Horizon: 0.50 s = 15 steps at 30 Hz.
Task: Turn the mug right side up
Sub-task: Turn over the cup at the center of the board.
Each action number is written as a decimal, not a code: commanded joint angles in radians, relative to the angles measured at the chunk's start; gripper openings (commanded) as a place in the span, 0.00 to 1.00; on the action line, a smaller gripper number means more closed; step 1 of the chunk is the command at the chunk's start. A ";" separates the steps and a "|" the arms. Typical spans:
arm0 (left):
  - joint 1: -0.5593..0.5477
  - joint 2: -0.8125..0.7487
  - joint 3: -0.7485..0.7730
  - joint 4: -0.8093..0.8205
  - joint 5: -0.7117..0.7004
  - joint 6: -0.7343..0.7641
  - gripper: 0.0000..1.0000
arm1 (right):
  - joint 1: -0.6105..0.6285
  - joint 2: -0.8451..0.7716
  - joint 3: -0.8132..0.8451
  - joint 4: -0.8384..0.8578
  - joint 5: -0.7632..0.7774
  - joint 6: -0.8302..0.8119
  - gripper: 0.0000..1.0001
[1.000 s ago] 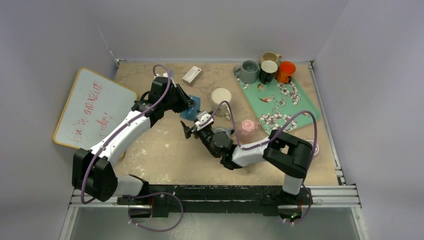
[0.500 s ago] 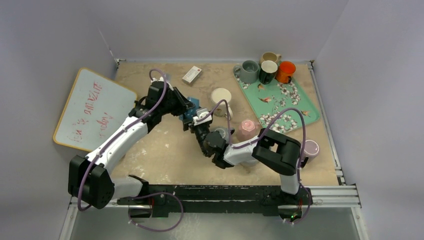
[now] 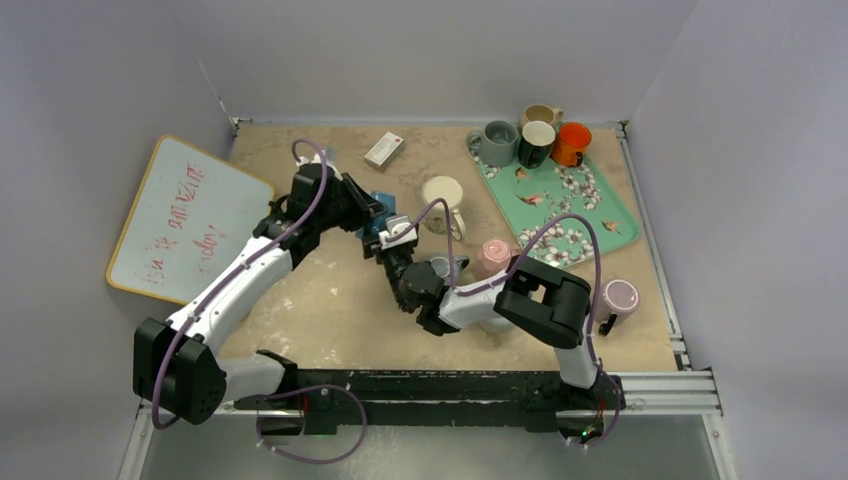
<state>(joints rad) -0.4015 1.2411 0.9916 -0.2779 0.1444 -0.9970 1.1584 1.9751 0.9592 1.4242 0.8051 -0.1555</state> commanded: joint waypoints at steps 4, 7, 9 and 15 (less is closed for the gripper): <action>0.004 -0.058 0.000 0.096 0.000 -0.040 0.00 | 0.003 0.018 0.046 0.002 0.049 0.011 0.52; 0.004 -0.068 -0.003 0.095 -0.005 -0.041 0.00 | 0.003 0.009 0.042 0.001 0.049 0.015 0.32; 0.004 -0.076 -0.005 0.092 -0.011 -0.037 0.00 | 0.003 0.002 0.042 -0.002 0.045 0.014 0.17; 0.004 -0.101 -0.012 0.079 -0.017 -0.016 0.00 | 0.003 -0.049 0.010 0.000 -0.029 0.023 0.00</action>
<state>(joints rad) -0.3927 1.2095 0.9684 -0.2695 0.0925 -1.0374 1.1698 1.9850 0.9798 1.4162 0.8135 -0.1379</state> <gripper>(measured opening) 0.118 0.194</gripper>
